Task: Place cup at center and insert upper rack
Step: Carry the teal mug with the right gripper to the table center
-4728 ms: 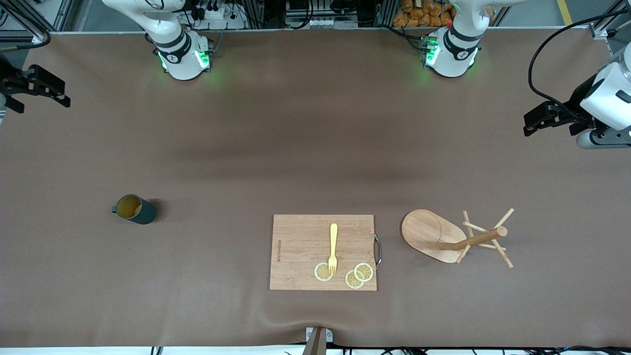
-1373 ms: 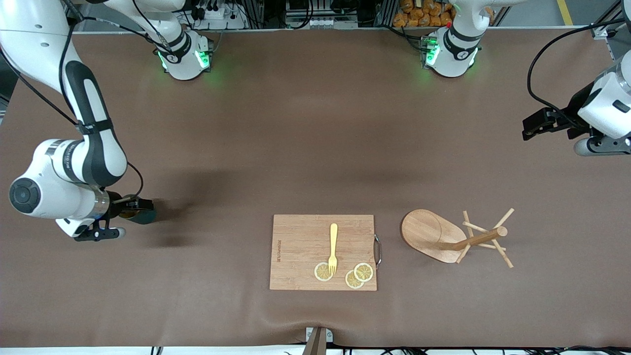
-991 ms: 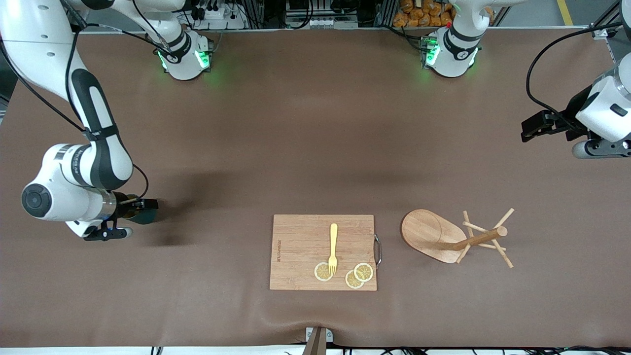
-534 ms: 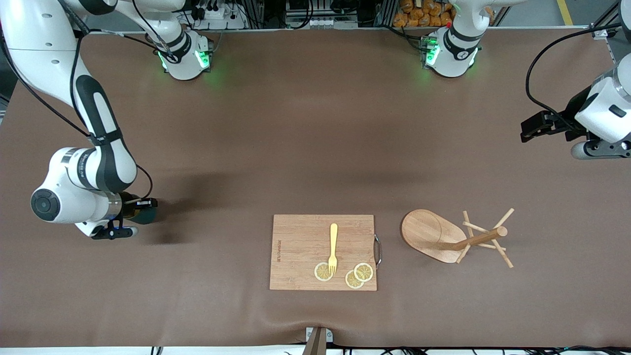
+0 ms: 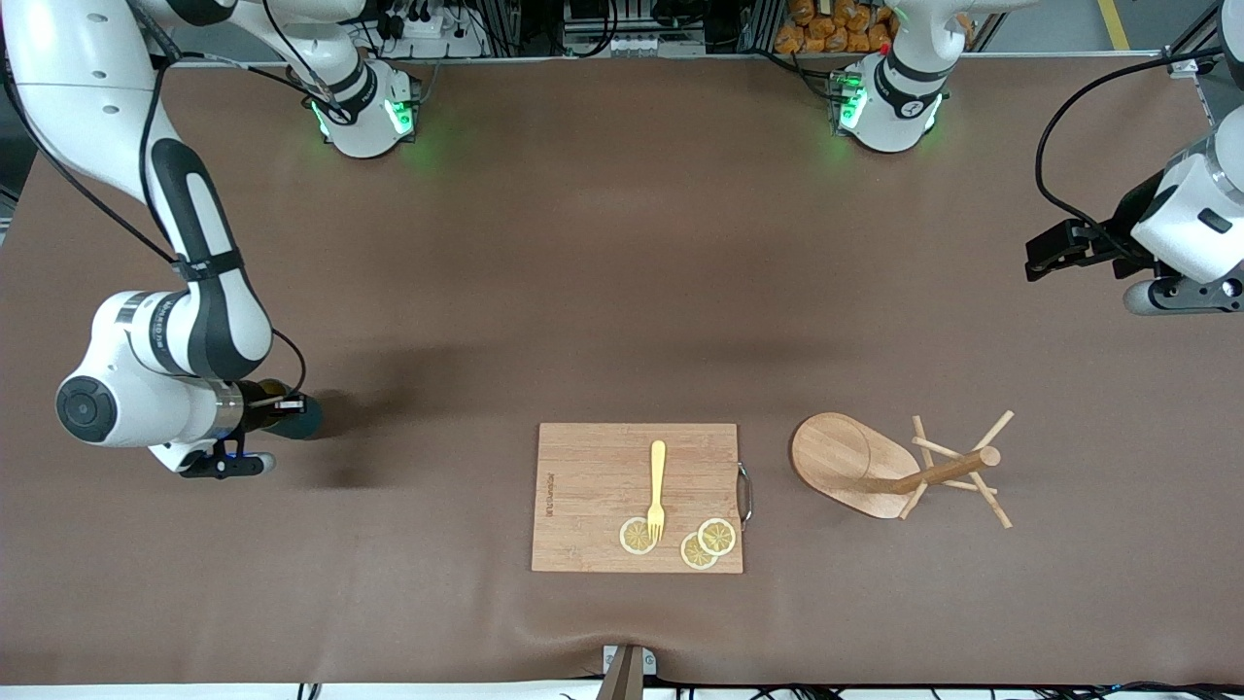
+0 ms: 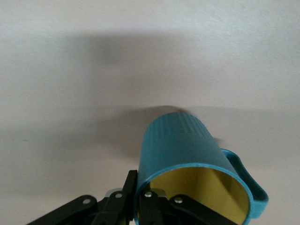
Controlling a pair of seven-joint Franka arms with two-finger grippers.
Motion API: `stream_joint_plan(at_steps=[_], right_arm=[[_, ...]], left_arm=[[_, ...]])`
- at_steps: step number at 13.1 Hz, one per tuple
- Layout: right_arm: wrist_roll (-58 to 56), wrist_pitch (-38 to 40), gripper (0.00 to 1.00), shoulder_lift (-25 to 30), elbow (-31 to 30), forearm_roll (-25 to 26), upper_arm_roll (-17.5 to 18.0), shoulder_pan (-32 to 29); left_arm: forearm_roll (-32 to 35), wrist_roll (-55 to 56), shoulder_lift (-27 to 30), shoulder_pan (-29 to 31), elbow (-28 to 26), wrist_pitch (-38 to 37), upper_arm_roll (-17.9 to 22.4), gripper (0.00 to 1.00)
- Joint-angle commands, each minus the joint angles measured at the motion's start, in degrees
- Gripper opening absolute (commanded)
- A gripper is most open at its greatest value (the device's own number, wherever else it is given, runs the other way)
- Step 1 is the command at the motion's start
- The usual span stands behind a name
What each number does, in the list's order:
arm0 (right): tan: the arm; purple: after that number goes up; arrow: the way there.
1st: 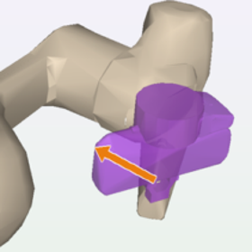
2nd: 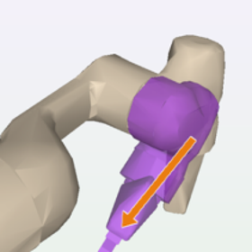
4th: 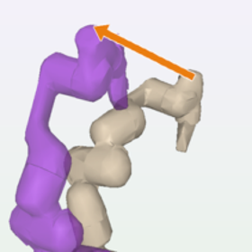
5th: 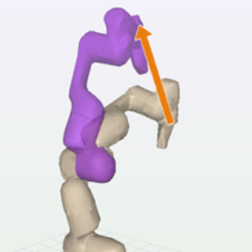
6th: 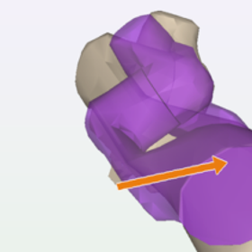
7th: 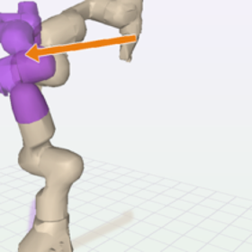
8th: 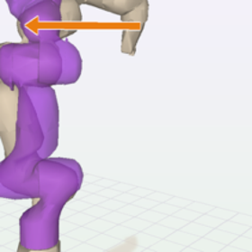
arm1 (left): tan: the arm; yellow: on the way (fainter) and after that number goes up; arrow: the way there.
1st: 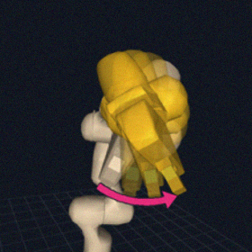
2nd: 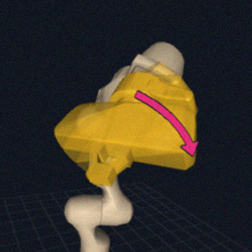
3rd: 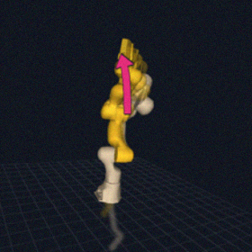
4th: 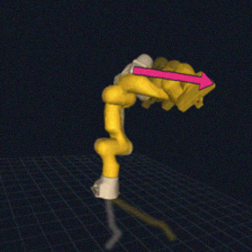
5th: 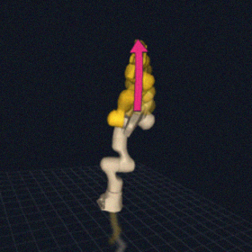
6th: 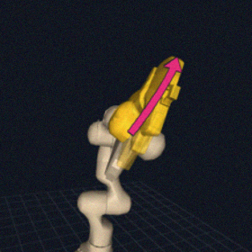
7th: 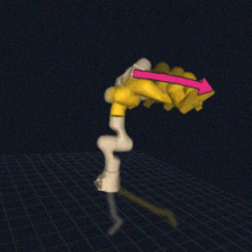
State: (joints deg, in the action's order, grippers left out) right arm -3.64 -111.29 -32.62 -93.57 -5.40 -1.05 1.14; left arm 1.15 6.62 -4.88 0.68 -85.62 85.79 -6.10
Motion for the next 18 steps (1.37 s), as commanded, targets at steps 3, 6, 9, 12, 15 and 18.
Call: stream_joint_plan(at_steps=[3,6,9,12,15,18], right_arm=[[12.40,4.67,0.00,5.10,0.06,-1.71,-0.09,7.72],[19.35,6.79,0.00,6.69,0.06,-7.42,-0.09,12.90],[31.71,6.36,0.00,6.69,0.40,-8.49,-0.09,21.85],[38.79,5.83,0.00,6.25,0.93,-8.57,-0.09,29.07],[39.23,4.43,0.00,5.20,1.54,-8.49,-0.09,35.31],[47.03,-2.49,0.00,1.96,2.69,-8.40,-0.18,40.77]], left_arm=[[0.17,-0.12,0.05,0.19,0.01,0.43,-0.05,1.00],[0.26,-0.29,0.05,0.28,0.01,0.52,-0.05,1.00],[0.43,-0.64,0.05,0.37,0.01,0.52,-0.05,1.00],[0.70,-0.82,0.05,0.46,-0.08,0.43,0.21,1.00],[0.79,-0.91,0.05,1.77,-0.43,0.52,0.39,1.00],[0.96,-0.91,-0.65,1.95,-0.25,0.78,0.39,1.00]])
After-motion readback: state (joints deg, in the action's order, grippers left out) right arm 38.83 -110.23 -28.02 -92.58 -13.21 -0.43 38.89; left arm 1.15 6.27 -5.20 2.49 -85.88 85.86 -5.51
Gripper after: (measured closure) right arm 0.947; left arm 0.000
